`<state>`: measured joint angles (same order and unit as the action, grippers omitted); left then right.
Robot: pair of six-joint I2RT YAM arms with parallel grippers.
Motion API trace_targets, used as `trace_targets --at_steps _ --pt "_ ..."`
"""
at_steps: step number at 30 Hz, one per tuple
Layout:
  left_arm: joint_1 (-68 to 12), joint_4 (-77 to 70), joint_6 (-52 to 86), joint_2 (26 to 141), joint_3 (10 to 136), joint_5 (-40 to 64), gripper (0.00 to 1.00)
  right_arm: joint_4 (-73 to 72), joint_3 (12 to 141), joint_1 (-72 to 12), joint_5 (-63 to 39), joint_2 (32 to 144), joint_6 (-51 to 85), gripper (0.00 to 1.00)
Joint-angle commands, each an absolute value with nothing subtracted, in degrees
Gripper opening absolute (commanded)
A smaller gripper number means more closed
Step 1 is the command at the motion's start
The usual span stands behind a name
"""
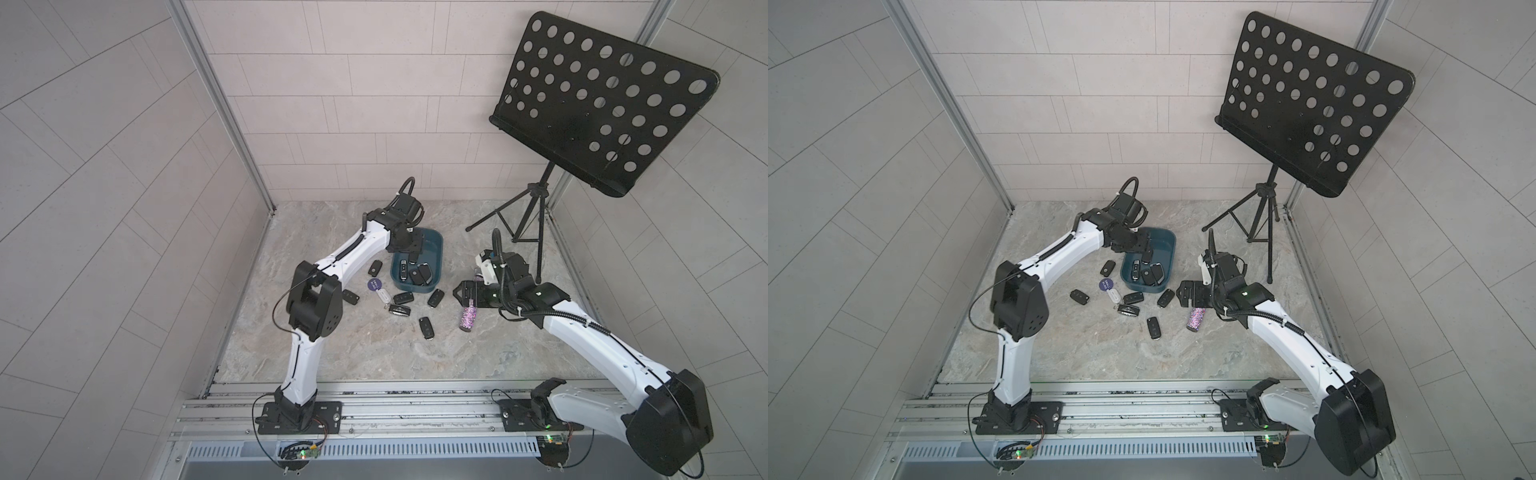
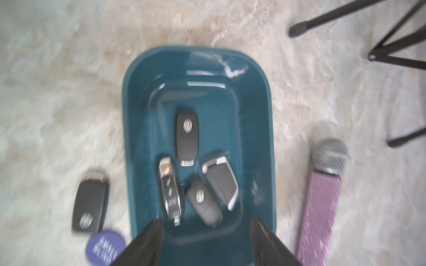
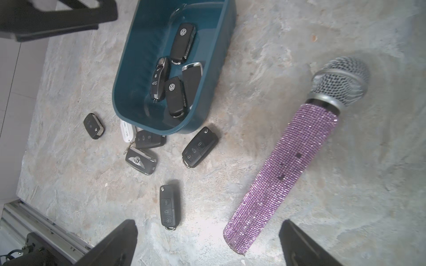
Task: Place the car key into the storage box
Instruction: Place the car key in the storage box, then pick up the car key from the center of the board.
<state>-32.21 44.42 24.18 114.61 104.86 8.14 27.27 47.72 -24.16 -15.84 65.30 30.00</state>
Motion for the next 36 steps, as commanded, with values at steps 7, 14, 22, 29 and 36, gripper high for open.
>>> trace_targets --at_steps 7,14,22,29,36 --pt "-28.6 41.1 29.4 94.3 75.9 10.6 0.73 24.1 47.6 -31.0 -12.6 71.5 31.0 0.97" --pt "-24.3 38.0 34.7 85.8 62.8 12.8 0.93 23.5 49.9 -33.5 -10.3 78.2 30.8 0.95" --pt "-18.9 34.4 37.5 84.4 57.6 16.8 1.00 22.3 52.9 -34.5 -8.4 85.3 31.2 0.95" --pt "-17.7 33.3 37.0 82.8 56.0 17.9 1.00 22.0 56.5 -35.4 -6.5 91.7 32.2 0.94" --pt "-16.3 33.6 36.1 80.7 53.9 18.2 1.00 23.2 60.8 -36.9 -3.6 98.6 34.0 0.93"
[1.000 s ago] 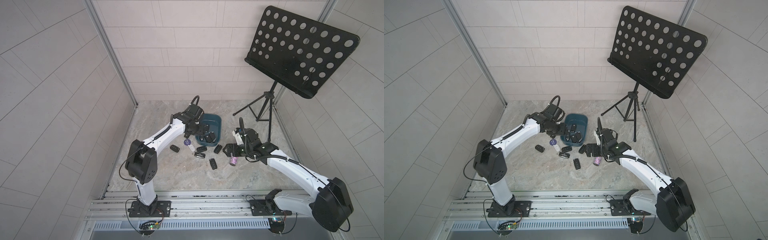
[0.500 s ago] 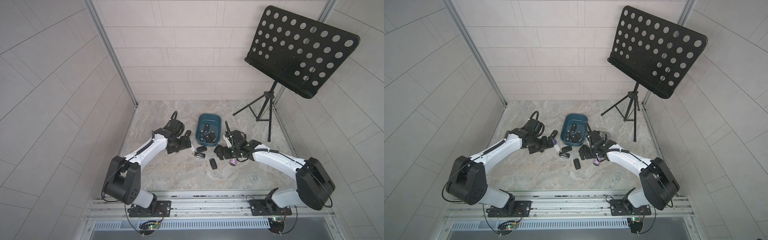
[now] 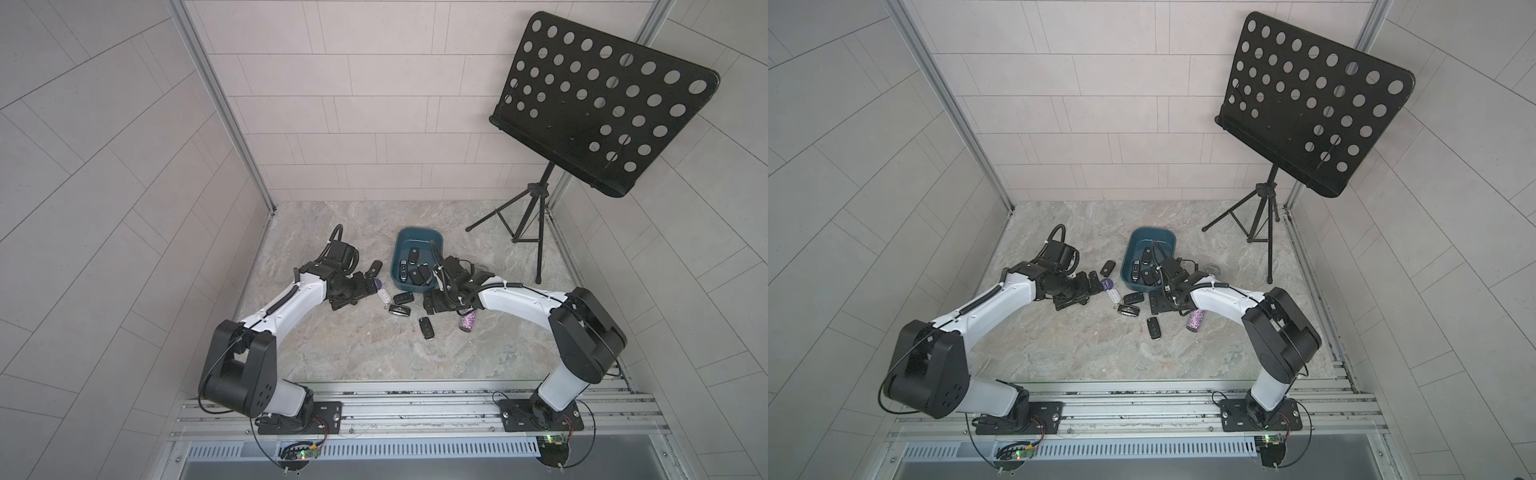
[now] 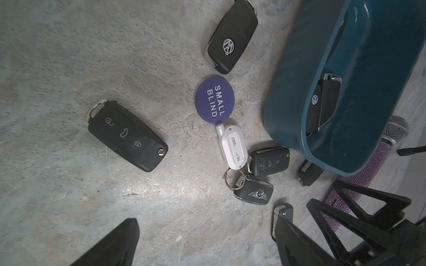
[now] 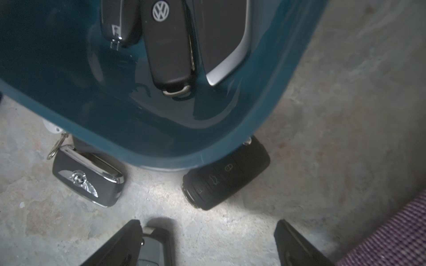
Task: Place the car key into the storage box
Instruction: Pick up the car key from the center of the board.
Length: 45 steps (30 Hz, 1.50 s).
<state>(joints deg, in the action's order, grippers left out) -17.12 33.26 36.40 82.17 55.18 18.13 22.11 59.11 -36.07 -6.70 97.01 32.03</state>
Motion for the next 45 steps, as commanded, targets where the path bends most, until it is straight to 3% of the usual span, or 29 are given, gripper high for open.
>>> trace_targets --at_steps 1,7,18,38,45 --pt "-16.0 33.7 36.0 80.5 53.7 18.3 1.00 23.7 61.4 -37.2 -2.6 99.5 34.4 0.92" --pt "-15.1 34.2 35.3 80.6 53.6 18.9 1.00 26.0 63.4 -38.9 4.5 101.8 36.7 0.92" --pt "-14.6 34.8 35.1 79.7 53.8 18.3 1.00 26.8 65.5 -38.9 7.2 105.0 37.6 0.85" --pt "-14.5 34.5 35.2 80.3 54.1 18.6 1.00 27.4 64.3 -36.8 5.0 107.2 38.7 0.47" --pt "-14.4 34.3 35.6 80.7 54.1 18.7 1.00 27.1 63.8 -36.3 3.9 107.1 38.4 0.39"
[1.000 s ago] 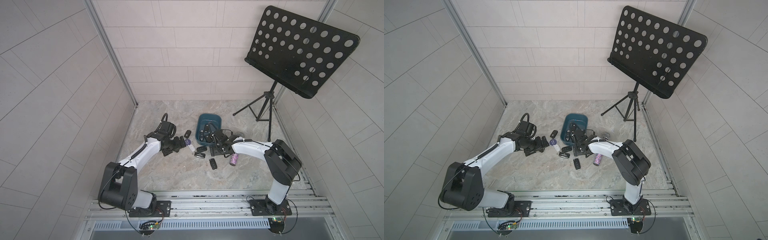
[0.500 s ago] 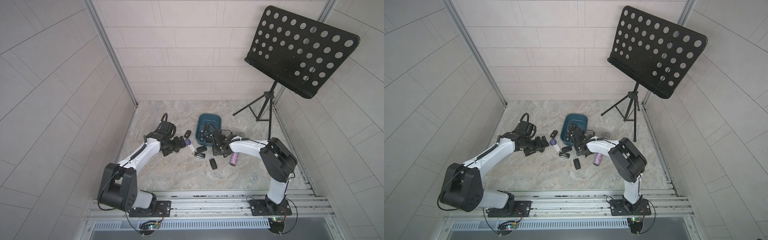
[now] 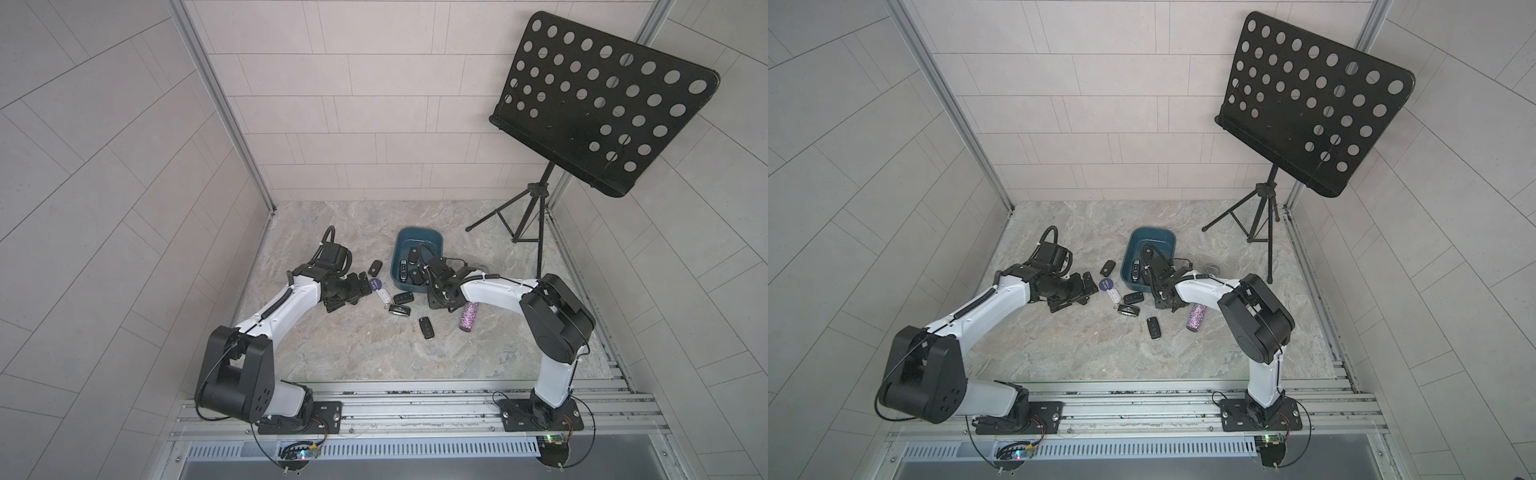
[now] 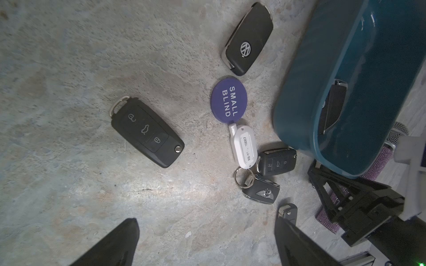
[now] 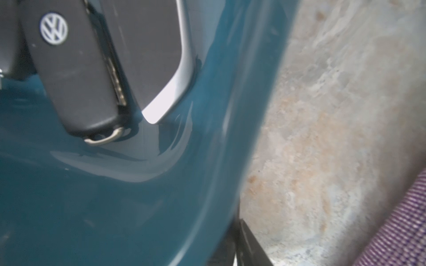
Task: Place the car key into the storage box
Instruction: Pick up the car key from the center of the board, then place the car key in the storage box.
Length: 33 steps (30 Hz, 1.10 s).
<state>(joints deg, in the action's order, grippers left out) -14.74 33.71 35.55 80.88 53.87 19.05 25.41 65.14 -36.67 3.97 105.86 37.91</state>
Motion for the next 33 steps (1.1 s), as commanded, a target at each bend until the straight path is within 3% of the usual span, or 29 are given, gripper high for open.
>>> trace_targets --at_steps 1,9,23,33 --pt "-14.4 34.4 35.6 80.7 54.1 18.8 0.99 27.2 63.7 -36.4 3.7 107.0 38.3 0.37" --pt "-14.4 34.5 35.9 80.9 54.9 18.8 1.00 27.2 62.6 -35.7 3.1 104.5 37.6 0.30" --pt "-14.4 34.6 36.0 84.2 59.2 19.0 0.99 28.1 57.9 -32.1 2.0 90.7 37.3 0.29" --pt "-14.1 35.9 34.0 90.9 67.9 19.1 0.99 29.3 65.0 -29.9 -0.2 89.0 36.1 0.30"
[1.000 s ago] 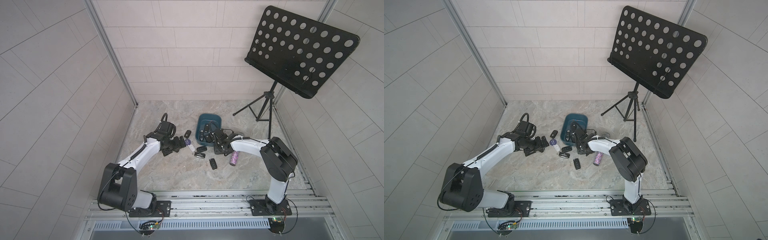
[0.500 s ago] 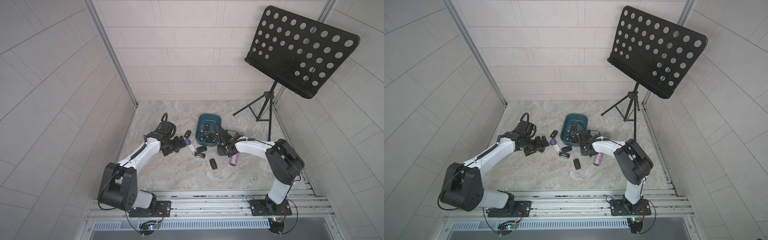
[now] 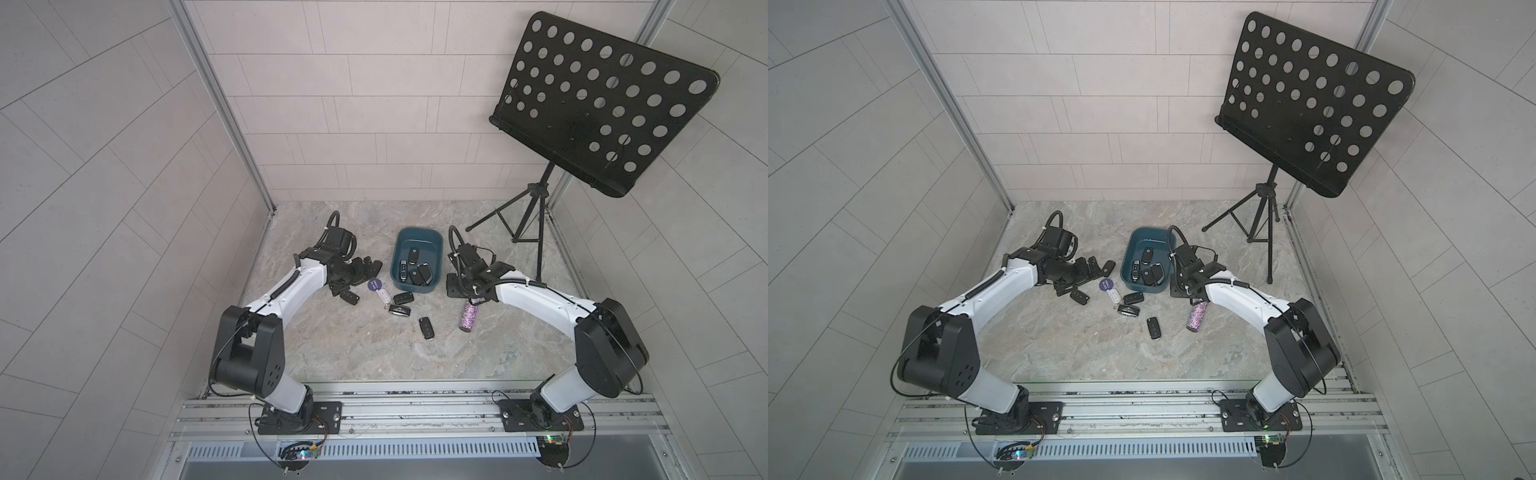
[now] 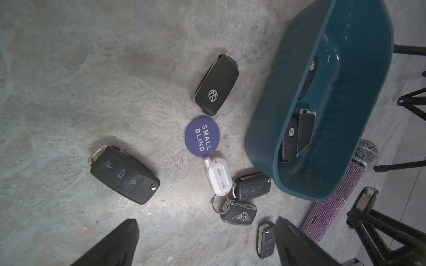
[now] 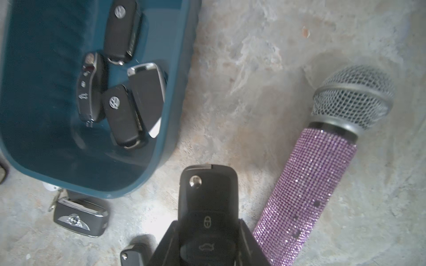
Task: Place the car key into the storage box
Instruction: Place the car key in the storage box.
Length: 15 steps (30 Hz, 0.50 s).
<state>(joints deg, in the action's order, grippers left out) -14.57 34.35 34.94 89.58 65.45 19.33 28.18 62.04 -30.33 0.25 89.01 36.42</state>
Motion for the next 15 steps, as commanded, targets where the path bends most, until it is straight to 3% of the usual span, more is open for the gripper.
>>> trace_targets --at_steps 1,15 --pt "-14.0 35.9 33.9 91.4 68.5 19.2 0.99 29.3 66.2 -29.7 -0.5 89.7 36.0 0.30" --pt "-13.5 35.6 33.1 92.6 69.1 19.8 1.00 31.6 88.8 -28.2 -3.8 108.6 33.2 0.30"
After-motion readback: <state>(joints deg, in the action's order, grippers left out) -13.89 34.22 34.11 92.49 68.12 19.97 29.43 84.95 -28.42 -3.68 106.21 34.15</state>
